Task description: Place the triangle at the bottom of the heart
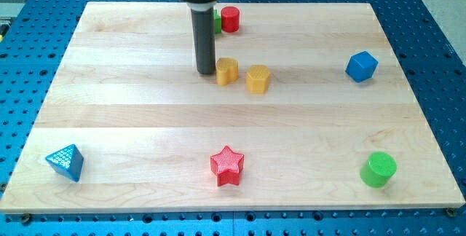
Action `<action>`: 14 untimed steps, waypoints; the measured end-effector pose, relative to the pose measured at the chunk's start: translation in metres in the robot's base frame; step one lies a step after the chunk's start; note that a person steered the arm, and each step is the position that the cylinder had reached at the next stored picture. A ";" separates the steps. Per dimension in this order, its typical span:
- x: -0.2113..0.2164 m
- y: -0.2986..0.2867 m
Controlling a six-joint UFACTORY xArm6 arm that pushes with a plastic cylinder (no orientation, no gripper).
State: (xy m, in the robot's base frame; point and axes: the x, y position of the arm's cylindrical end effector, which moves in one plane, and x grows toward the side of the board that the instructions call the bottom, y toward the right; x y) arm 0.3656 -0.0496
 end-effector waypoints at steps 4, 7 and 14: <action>0.028 0.009; 0.177 -0.250; 0.168 -0.044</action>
State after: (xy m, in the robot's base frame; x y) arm 0.5331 -0.0934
